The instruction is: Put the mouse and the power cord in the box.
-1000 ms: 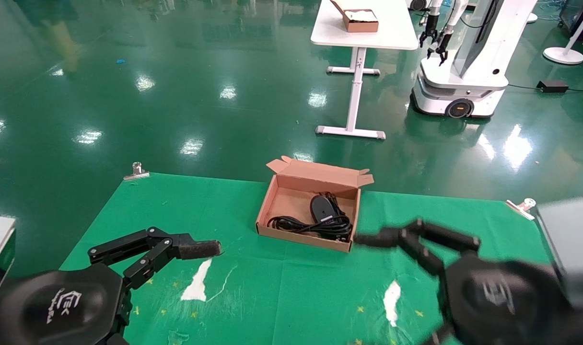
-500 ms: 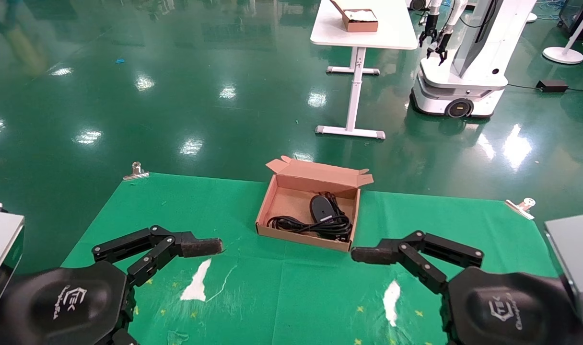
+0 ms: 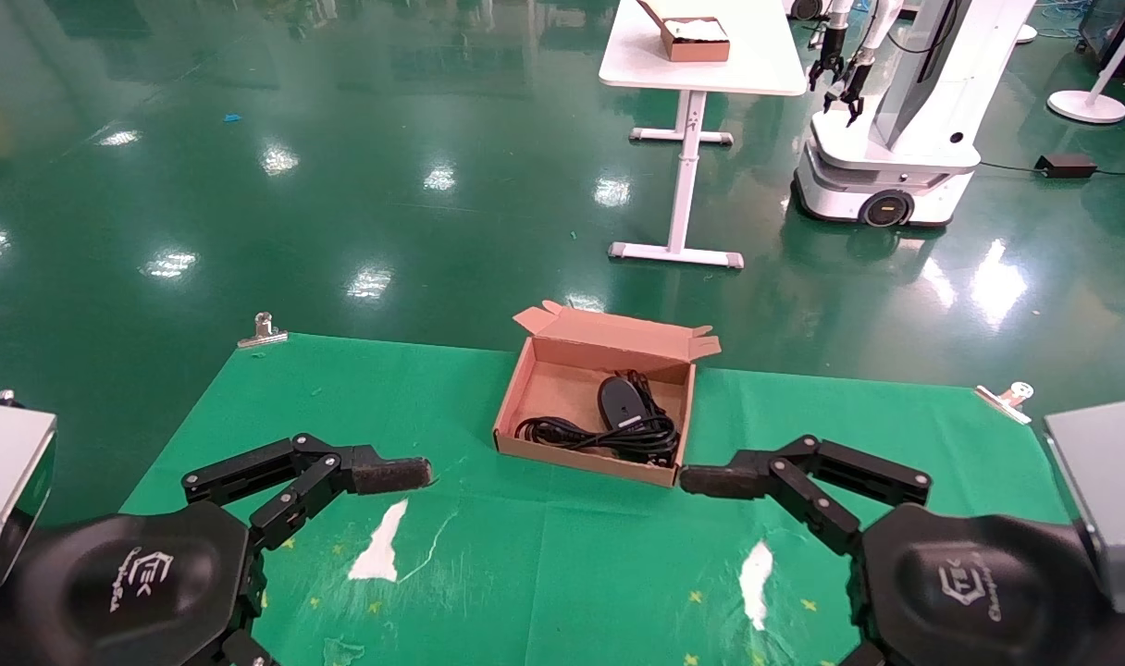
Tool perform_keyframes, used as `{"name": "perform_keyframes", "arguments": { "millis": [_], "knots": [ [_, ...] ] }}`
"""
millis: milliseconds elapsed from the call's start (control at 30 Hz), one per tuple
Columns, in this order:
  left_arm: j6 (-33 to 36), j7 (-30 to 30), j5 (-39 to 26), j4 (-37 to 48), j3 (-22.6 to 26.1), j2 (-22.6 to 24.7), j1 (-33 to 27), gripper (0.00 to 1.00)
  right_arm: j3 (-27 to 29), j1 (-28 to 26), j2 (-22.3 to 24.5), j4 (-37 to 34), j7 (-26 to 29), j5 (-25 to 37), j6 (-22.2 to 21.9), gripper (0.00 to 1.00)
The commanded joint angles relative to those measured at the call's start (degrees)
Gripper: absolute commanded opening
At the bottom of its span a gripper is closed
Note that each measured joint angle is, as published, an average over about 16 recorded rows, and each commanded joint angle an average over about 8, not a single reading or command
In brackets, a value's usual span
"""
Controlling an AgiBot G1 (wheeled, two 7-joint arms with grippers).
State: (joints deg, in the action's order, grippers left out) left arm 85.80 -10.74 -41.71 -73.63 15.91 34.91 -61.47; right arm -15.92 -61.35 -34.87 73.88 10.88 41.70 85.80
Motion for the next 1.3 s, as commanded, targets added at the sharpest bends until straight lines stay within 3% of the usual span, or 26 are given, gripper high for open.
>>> {"name": "perform_keyframes", "arguments": {
  "millis": [33, 1300],
  "knots": [
    [0.0, 0.0, 0.0, 0.0, 0.0, 0.0, 0.0, 1.00, 0.0, 0.0, 0.0, -0.1, 0.0, 0.0, 0.0, 1.00],
    [-0.1, 0.0, -0.1, 0.1, 0.1, 0.1, -0.1, 1.00, -0.1, -0.2, -0.2, -0.4, -0.2, 0.2, -0.1, 1.00]
  ]
}}
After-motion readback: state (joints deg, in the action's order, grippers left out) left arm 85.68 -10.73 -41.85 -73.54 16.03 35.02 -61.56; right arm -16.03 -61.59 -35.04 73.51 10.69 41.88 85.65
